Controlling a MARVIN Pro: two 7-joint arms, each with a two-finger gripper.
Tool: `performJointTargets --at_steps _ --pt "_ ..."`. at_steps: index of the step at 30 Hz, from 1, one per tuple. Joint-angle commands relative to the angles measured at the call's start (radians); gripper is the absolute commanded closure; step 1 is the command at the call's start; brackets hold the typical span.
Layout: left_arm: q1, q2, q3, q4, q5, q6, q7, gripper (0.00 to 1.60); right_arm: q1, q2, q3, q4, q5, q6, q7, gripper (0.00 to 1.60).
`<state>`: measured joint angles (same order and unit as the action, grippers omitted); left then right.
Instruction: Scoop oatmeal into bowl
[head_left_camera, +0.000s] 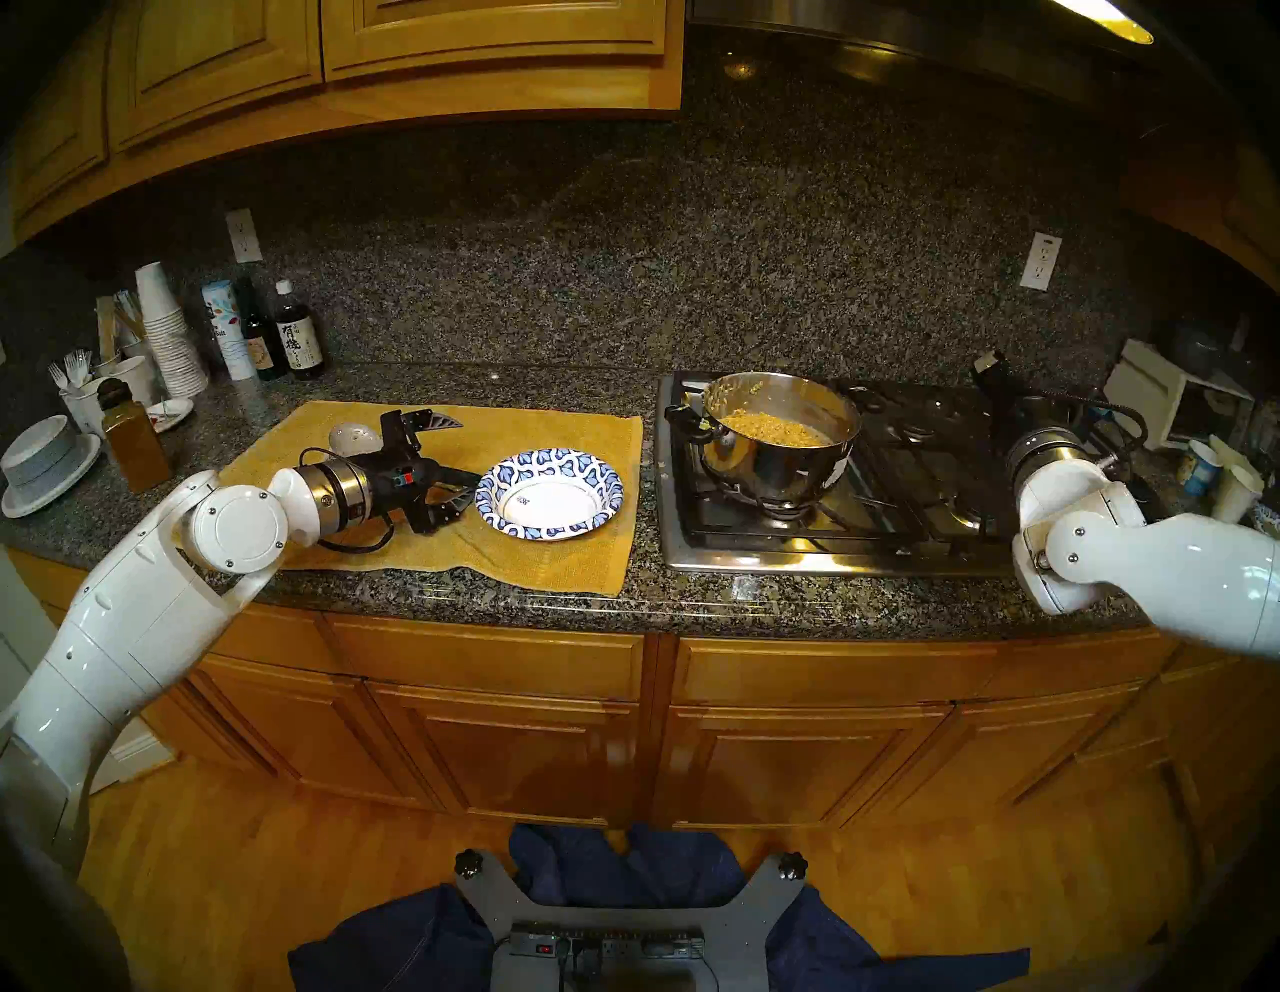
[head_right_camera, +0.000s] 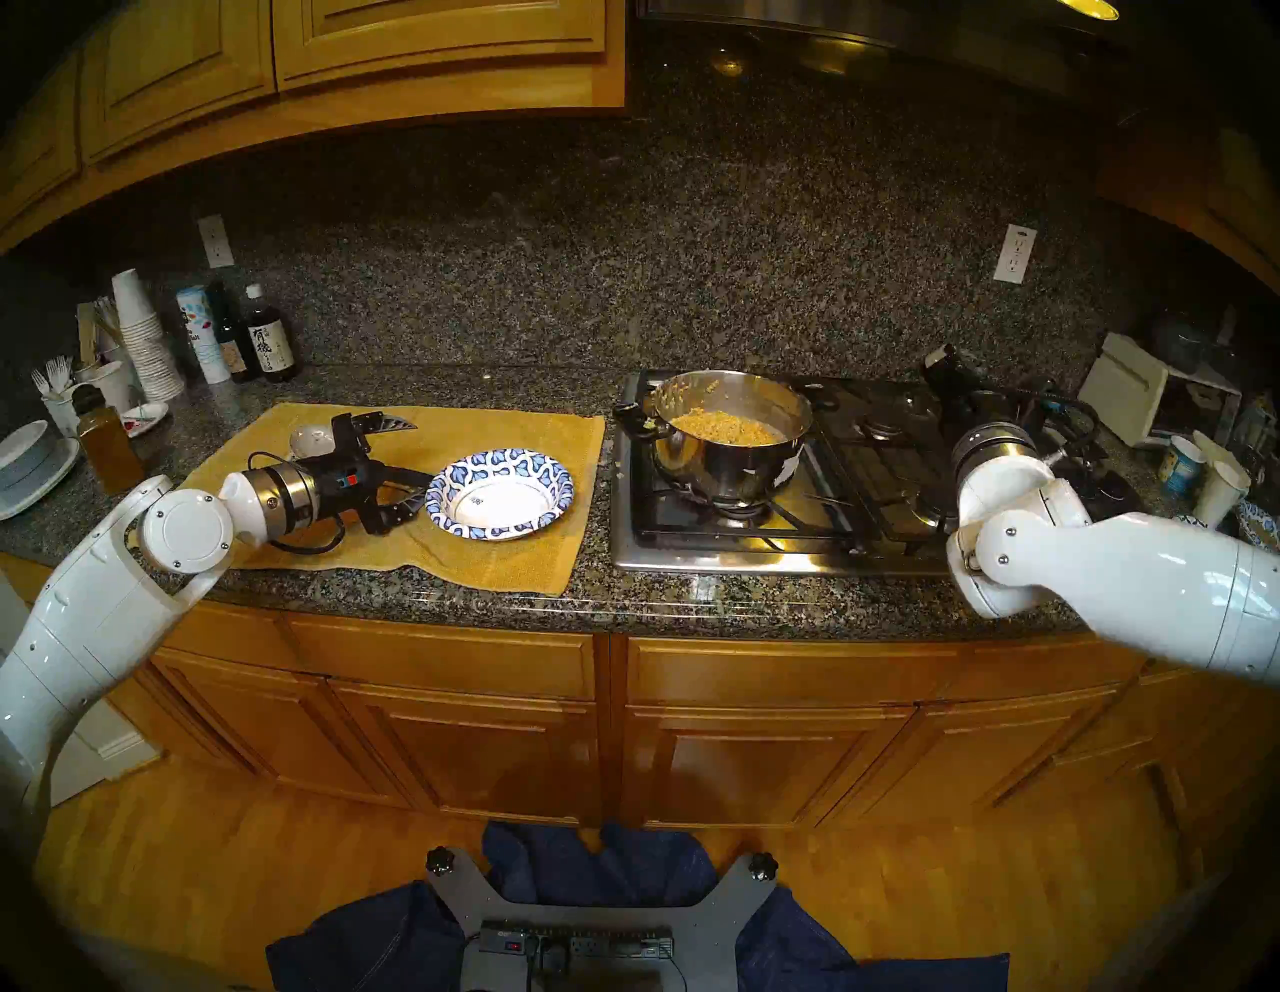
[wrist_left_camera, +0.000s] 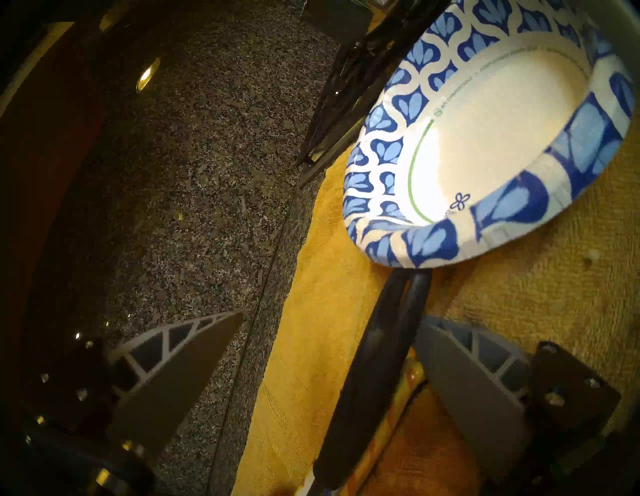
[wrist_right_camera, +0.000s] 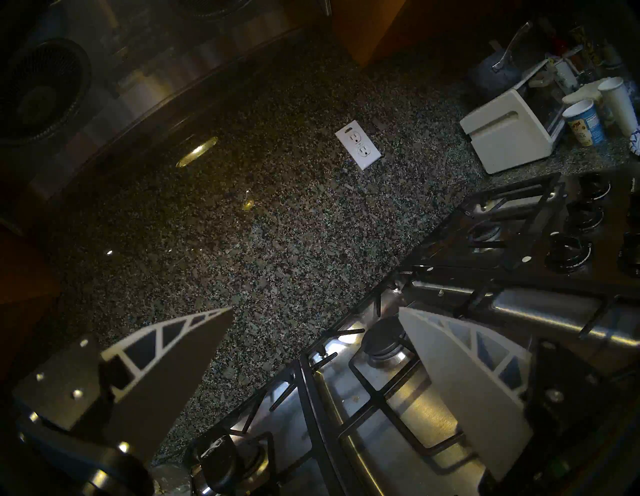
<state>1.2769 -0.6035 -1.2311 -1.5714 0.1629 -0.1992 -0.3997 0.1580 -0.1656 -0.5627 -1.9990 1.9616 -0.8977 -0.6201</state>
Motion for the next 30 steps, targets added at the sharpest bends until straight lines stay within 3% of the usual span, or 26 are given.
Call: performJointTargets --at_steps 1,18,24,30 --pt "-0.038 0.027 -0.046 -0.031 -0.009 -0.004 0.009 0.00 0.030 -0.002 0.027 0.001 -0.012 -0.004 0.007 0.00" --pt "-0.045 0.013 -0.025 -0.037 0.008 0.005 -0.001 0.00 0.031 -0.002 0.027 0.001 -0.013 -0.004 0.006 0.00" --pt "-0.057 0.004 -0.005 -0.018 0.057 0.006 0.016 0.06 0.031 -0.002 0.027 0.001 -0.013 -0.004 0.006 0.00" --pt "-0.069 -0.017 0.004 0.005 0.096 0.006 0.031 0.00 0.031 -0.002 0.027 0.001 -0.013 -0.004 0.007 0.00"
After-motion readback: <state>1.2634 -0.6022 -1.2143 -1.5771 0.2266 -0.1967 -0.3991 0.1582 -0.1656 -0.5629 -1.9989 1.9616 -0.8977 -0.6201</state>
